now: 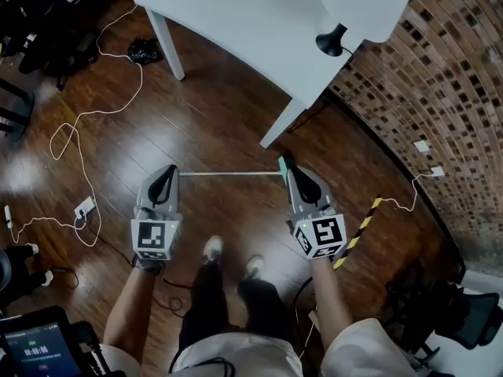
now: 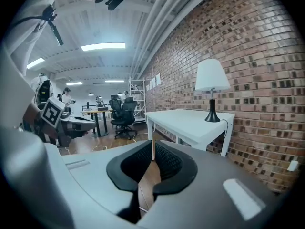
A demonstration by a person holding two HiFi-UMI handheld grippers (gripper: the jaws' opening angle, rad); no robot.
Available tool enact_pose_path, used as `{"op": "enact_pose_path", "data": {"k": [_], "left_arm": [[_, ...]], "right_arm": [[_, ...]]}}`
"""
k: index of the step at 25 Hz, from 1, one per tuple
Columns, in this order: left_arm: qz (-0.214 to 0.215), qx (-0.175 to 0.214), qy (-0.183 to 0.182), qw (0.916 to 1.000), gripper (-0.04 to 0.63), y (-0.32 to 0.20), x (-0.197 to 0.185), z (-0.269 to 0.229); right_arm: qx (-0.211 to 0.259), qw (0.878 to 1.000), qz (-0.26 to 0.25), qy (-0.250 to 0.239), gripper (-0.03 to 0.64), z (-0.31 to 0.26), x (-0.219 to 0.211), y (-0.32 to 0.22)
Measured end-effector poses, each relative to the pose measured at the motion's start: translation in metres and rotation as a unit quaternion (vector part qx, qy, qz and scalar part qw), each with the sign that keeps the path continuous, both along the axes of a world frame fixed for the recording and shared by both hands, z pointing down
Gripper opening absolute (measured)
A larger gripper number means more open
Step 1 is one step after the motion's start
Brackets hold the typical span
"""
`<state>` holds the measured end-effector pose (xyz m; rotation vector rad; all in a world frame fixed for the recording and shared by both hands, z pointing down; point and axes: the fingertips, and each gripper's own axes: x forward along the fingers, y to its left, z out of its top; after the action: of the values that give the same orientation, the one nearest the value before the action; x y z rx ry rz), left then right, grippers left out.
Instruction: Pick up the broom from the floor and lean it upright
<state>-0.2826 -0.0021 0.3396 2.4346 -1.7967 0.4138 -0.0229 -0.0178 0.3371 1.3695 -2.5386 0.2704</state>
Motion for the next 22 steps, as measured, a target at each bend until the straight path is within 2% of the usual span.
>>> {"op": "enact_pose_path", "data": {"k": [8,14,22], "left_arm": [[-0.058,-0.009,0.007,0.9982,0.002,-0.020,-0.048,0.099],[-0.042,-0.024,0.015,0.9987,0.002,-0.027,-0.059,0.191],[-0.063,-0.059,0.010,0.9962,0.002,0.002,-0.072,0.356]], "right_arm": [[-0.018,0.997,-0.066,0.027,0.053,0.122,-0.041,-0.025],[-0.031,0.993,-0.103,0.052,0.060,0.222,-0.068,-0.034],[-0.052,0.984,-0.158,0.072,0.066,0.394,-0.096,-0.032]]}}
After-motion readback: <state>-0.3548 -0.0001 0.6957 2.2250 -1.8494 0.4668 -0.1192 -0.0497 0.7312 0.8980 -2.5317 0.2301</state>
